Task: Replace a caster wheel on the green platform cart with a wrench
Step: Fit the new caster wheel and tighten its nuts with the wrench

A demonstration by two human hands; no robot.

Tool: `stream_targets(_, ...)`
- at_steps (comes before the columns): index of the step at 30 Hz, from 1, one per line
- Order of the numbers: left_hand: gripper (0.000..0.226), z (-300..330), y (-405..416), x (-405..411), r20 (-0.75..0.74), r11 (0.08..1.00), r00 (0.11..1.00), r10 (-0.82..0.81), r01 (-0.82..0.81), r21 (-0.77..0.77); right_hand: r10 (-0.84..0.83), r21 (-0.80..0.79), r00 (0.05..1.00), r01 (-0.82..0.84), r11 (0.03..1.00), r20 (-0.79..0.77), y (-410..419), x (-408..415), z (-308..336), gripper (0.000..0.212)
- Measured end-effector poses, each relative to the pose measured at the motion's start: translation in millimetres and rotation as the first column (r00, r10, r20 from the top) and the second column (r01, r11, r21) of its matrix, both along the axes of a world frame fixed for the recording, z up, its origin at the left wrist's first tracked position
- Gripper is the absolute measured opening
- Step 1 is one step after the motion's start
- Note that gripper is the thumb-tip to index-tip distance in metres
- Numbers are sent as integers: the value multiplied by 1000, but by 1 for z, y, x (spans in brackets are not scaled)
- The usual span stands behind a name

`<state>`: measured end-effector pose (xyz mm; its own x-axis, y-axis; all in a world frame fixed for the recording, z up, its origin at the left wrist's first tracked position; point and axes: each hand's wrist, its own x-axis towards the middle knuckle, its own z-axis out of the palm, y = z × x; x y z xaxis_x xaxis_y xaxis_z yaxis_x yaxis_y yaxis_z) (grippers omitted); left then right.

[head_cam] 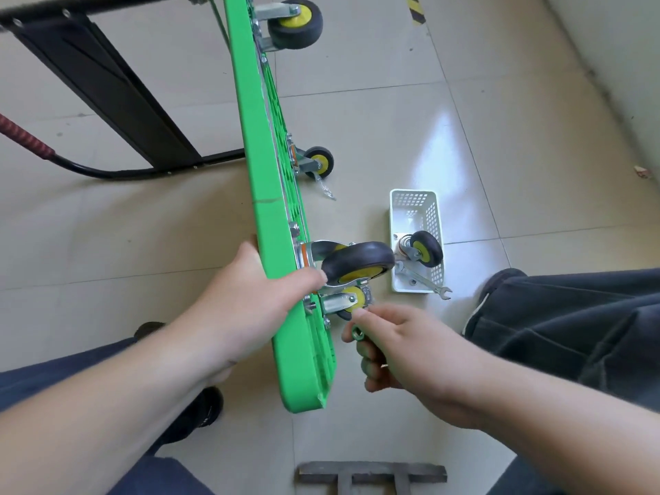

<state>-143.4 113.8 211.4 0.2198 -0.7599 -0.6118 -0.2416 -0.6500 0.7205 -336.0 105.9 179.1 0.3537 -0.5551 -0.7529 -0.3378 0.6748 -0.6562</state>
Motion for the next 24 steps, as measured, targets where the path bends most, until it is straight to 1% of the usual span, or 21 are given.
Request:
stream_targets(1,64,0,5,-1,-23,1000,1000,-3,3,8,-3,6,1000,3,1000,-5,1,3,-6,30)
stream_targets(5,79,2,27,-3,-63,993,997,-52,58,103,-72,0,997,72,997,-2,-2,7,-21,16)
stream_targets(8,70,5,40,-9,-41,988,996,-76,81,133,-119,-3,993,119,993,3,-6,9,-27,10)
stream_targets(11,64,5,49,-16,-4,992,999,-37,37,122,-140,2,990,140,990,24,-8,14,-33,7)
stream_targets(14,71,2,55,-17,-32,992,999,19,-15,125,-176,24,983,175,984,57,-11,18,-37,4)
stream_targets(17,74,-1,58,-18,-54,993,996,68,-63,101,-222,56,970,217,975,97,-12,21,-40,8)
stream_targets(21,67,-4,59,-21,-60,993,992,110,-107,55,-248,86,962,239,967,116,-10,24,-44,6)
stream_targets(24,66,-6,61,-21,-62,993,992,113,-111,31,-271,93,956,261,961,117,-9,26,-47,5)
